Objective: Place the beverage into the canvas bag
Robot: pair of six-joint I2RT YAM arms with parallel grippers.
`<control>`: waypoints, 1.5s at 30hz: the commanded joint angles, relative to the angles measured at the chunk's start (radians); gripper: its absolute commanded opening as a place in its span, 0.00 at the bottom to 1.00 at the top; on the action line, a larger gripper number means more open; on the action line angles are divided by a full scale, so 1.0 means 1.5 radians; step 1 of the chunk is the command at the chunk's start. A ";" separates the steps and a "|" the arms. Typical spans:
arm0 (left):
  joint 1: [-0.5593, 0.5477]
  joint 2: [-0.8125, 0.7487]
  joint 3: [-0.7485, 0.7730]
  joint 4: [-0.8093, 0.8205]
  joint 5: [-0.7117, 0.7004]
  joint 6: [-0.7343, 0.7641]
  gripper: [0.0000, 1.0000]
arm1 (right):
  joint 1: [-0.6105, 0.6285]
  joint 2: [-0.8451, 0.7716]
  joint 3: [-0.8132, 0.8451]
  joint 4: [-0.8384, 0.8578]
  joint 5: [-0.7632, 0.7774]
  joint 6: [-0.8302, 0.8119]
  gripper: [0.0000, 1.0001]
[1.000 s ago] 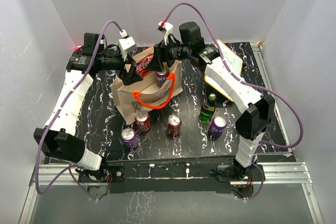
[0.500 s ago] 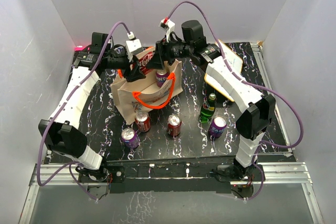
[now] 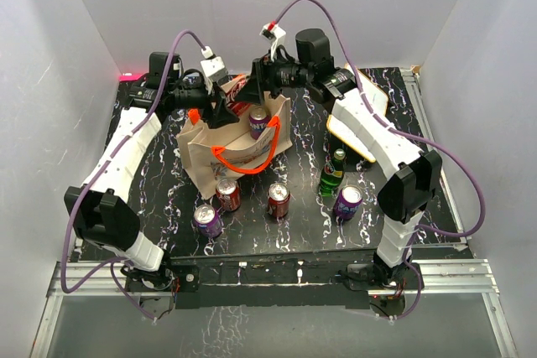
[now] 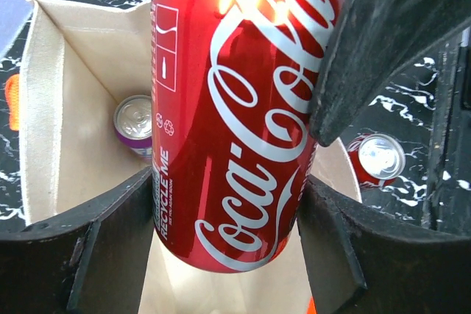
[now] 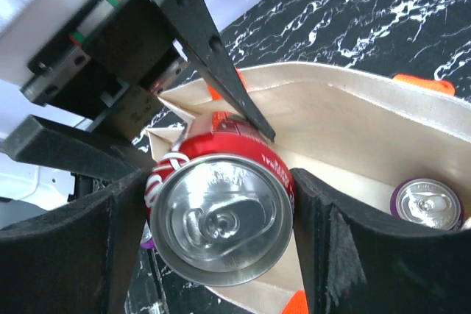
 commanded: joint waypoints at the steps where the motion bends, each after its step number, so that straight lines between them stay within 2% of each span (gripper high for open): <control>1: -0.006 -0.015 -0.001 0.047 0.083 -0.050 0.00 | -0.007 -0.053 0.009 0.139 -0.002 0.043 0.78; 9: -0.005 -0.005 0.010 0.064 0.089 -0.075 0.00 | -0.031 -0.052 -0.004 0.159 -0.022 0.079 0.80; 22: 0.006 -0.004 0.008 0.099 0.095 -0.126 0.00 | -0.058 -0.078 -0.066 0.159 -0.034 0.071 0.82; 24: 0.010 -0.006 0.006 0.123 0.093 -0.158 0.00 | -0.063 -0.084 -0.082 0.160 -0.039 0.067 0.81; 26: 0.025 -0.007 0.003 0.174 0.094 -0.235 0.00 | -0.067 -0.089 -0.096 0.159 -0.041 0.063 0.81; 32: 0.113 -0.001 0.022 0.392 0.067 -0.600 0.00 | -0.071 -0.076 -0.078 0.148 -0.049 0.036 0.82; 35: 0.138 0.005 0.034 0.452 0.056 -0.750 0.00 | -0.070 -0.066 -0.071 0.154 -0.048 0.031 0.84; 39: 0.143 -0.003 0.059 0.415 0.018 -0.849 0.00 | -0.062 -0.061 -0.061 0.185 -0.037 0.030 0.85; 45: 0.147 -0.033 0.047 0.440 -0.021 -0.978 0.00 | -0.037 -0.043 -0.115 0.298 -0.032 0.057 0.85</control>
